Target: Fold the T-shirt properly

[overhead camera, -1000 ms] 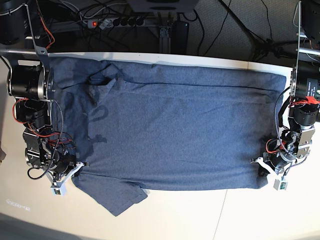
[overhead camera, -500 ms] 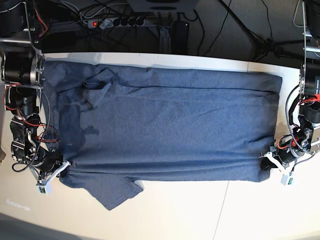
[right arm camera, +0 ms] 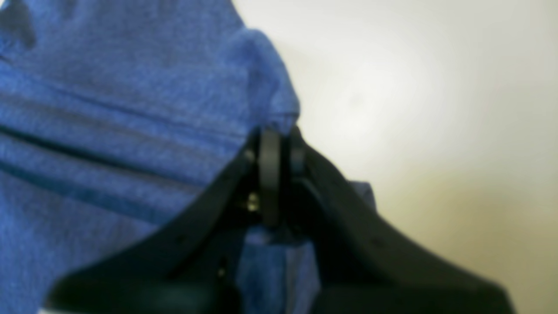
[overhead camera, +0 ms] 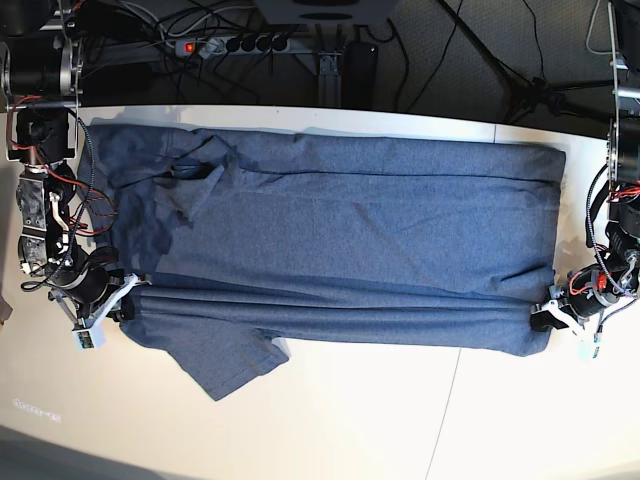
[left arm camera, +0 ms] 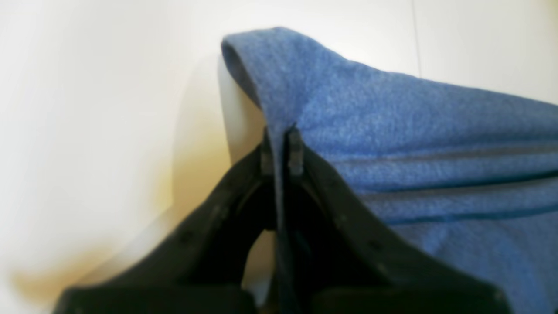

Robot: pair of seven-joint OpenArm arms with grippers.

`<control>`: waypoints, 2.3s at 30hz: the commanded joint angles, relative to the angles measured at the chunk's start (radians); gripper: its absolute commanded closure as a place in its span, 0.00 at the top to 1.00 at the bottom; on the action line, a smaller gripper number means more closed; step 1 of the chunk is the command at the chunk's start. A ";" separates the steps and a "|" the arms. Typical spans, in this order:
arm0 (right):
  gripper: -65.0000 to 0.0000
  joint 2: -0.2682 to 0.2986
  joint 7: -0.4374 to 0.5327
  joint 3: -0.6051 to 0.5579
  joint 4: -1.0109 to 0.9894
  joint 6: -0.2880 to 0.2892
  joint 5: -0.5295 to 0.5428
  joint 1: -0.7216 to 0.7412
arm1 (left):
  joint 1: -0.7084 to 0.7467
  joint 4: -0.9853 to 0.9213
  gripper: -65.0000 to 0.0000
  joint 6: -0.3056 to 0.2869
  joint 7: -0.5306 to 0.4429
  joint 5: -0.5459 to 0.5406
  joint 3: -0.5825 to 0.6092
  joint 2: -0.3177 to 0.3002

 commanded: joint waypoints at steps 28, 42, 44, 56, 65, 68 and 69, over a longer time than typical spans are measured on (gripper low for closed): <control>0.00 0.032 0.000 0.013 0.021 0.063 0.037 -0.059 | 0.200 0.496 0.00 -0.008 0.020 0.023 -0.001 -0.148; 0.60 0.026 0.034 0.018 0.021 0.059 0.064 -0.039 | 0.205 0.507 0.00 -0.008 0.009 0.035 -0.001 -0.148; 0.60 0.022 0.039 0.028 0.021 0.059 0.064 -0.020 | 0.205 0.507 0.00 -0.008 0.008 0.046 -0.001 -0.148; 0.60 -0.036 0.008 0.032 -0.061 0.058 0.044 0.192 | 0.205 0.547 0.00 -0.008 0.006 0.075 -0.001 -0.147; 0.60 -0.140 0.019 0.032 -0.398 0.056 -0.026 0.389 | 0.205 0.565 0.00 -0.008 0.020 0.079 -0.001 -0.147; 0.60 -0.152 0.019 0.032 -0.498 0.056 -0.034 0.420 | 0.205 0.565 0.00 -0.008 0.021 0.080 -0.001 -0.148; 0.60 -0.153 0.019 0.032 -0.524 0.056 -0.034 0.425 | 0.205 0.565 0.00 -0.008 0.023 0.080 -0.001 -0.148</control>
